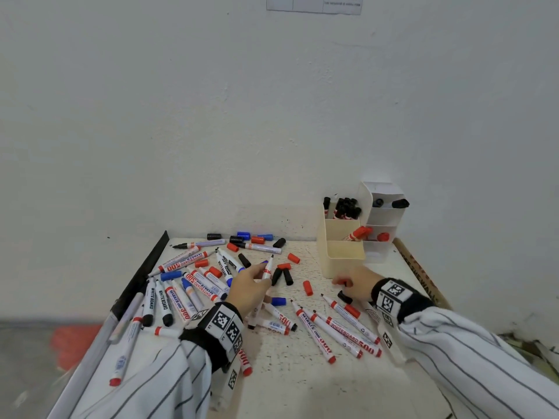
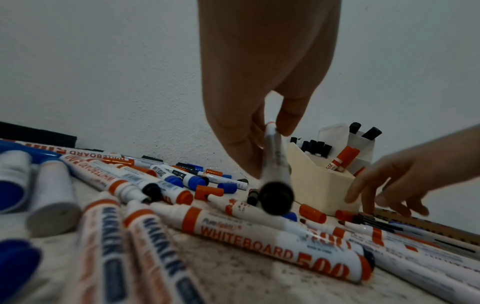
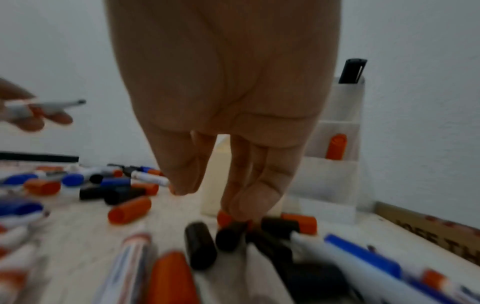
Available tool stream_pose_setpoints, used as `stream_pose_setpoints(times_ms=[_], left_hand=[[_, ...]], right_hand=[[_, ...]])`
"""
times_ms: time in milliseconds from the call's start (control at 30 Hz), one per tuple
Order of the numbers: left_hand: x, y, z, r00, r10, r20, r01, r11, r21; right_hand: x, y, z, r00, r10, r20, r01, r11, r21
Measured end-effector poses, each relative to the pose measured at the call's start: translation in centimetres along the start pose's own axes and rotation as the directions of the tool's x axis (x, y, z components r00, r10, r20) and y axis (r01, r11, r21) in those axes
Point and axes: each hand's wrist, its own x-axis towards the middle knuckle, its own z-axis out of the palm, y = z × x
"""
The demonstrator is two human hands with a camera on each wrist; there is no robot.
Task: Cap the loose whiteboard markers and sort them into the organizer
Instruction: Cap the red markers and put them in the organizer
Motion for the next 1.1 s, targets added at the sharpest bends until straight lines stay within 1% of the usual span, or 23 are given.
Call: stream_pose_setpoints(times_ms=[100, 200, 333, 500, 567, 633, 700, 767, 833, 900, 1000, 1100], left_hand=[[-0.9, -0.6, -0.6, 0.999, -0.02, -0.027, 0.021, 0.999, 0.032], [-1.7, -1.4, -1.1, 0.999, -0.049, -0.017, 0.05, 0.997, 0.052], [-2.8, -2.1, -1.8, 0.999, -0.051, 0.009, 0.05, 0.995, 0.087], [-3.7, -2.4, -2.5, 0.998, -0.068, 0.006, 0.067, 0.991, 0.116], [-4.0, -2.5, -2.6, 0.998, -0.068, 0.009, 0.066, 0.993, 0.097], [-4.3, -2.5, -2.7, 0.999, -0.038, 0.013, 0.036, 0.992, 0.123], [-4.6, -2.5, -2.8, 1.0, 0.008, 0.009, -0.009, 0.983, 0.183], [-4.9, -2.4, -2.8, 0.999, 0.037, 0.014, -0.039, 0.97, 0.24], [-5.2, -2.5, -2.7, 0.998, 0.05, 0.025, -0.055, 0.963, 0.265], [-5.6, -2.4, -2.5, 0.997, 0.068, 0.04, -0.077, 0.959, 0.274], [-6.1, -2.3, -2.3, 0.994, 0.091, 0.06, -0.104, 0.952, 0.288], [-6.6, -2.3, -2.3, 0.991, 0.116, 0.073, -0.135, 0.924, 0.358]], right_hand=[[0.2, 0.5, 1.3, 0.996, 0.021, -0.087, -0.023, 1.0, -0.019], [0.4, 0.3, 2.0, 0.988, 0.055, -0.145, -0.063, 0.996, -0.057], [0.8, -0.3, 2.4, 0.982, 0.08, -0.172, -0.089, 0.995, -0.045], [0.9, -1.3, 2.5, 0.988, 0.059, -0.142, -0.071, 0.995, -0.077], [0.7, -1.7, 2.2, 0.983, 0.048, -0.176, -0.056, 0.997, -0.045], [0.5, -2.1, 1.8, 0.963, 0.017, -0.268, 0.0, 0.998, 0.063], [-0.2, -3.2, 1.0, 0.922, -0.057, -0.383, 0.13, 0.977, 0.168], [-1.0, -4.8, 0.5, 0.891, -0.139, -0.433, 0.261, 0.936, 0.238], [-1.6, -6.4, 0.4, 0.88, -0.197, -0.433, 0.344, 0.892, 0.292], [-2.4, -7.9, 0.8, 0.881, -0.248, -0.403, 0.394, 0.855, 0.336], [-3.4, -9.7, 1.6, 0.892, -0.319, -0.321, 0.431, 0.813, 0.392], [-3.9, -10.7, 2.4, 0.899, -0.348, -0.267, 0.435, 0.789, 0.434]])
